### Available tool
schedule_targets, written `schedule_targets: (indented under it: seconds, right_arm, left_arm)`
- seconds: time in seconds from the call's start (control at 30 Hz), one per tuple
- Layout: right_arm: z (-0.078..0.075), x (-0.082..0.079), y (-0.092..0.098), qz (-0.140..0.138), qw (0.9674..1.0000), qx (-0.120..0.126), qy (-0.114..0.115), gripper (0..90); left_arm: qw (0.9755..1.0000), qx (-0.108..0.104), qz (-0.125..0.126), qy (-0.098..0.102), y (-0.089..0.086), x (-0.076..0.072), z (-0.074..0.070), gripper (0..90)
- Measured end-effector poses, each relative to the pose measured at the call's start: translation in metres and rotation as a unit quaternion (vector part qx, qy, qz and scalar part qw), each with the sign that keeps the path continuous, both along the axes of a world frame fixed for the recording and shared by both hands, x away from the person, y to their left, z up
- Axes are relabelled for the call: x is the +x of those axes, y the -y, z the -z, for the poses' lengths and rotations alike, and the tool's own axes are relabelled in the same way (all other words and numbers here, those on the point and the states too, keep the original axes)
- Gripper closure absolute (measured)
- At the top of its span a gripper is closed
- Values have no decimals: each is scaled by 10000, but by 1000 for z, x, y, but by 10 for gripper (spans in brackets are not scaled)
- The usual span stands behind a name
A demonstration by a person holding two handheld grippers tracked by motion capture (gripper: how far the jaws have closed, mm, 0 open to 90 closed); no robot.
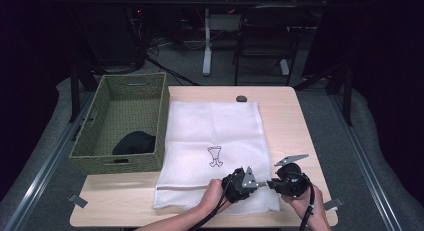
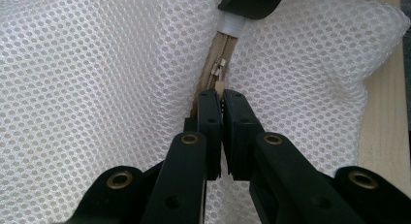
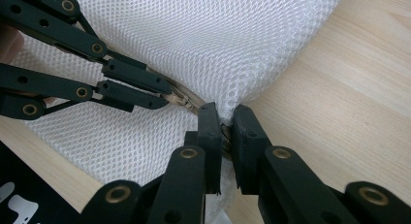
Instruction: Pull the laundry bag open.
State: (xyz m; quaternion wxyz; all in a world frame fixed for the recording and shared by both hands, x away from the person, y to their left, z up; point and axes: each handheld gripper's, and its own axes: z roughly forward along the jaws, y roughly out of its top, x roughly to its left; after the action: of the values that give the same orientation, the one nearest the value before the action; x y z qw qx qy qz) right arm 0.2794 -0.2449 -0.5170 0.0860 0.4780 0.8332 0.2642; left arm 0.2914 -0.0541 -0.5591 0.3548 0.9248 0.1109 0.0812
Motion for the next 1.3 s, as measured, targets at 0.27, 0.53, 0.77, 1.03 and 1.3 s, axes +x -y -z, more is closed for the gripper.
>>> schedule_targets:
  seconds: [0.27,0.53,0.77,1.03,1.3]
  right_arm:
    - [-1,0,2,38,9998,167,-57,840]
    - [-2,-1,1,-29,9996,260,-57,840]
    - [-3,-2,-2,-93,9995,307,-85,840]
    - [-3,-2,-3,-115,9997,207,-43,840]
    - [-3,-2,-1,-54,9999,142,-28,840]
  left_arm:
    - [10000,-43,-39,-1,-1,-1,0,869]
    - [10000,-27,-13,-38,1,3,5,850]
    - [9999,-52,34,-85,6,4,8,815]
    - [10000,64,50,-4,9,2,7,867]
    - [10000,43,23,-18,5,1,3,869]
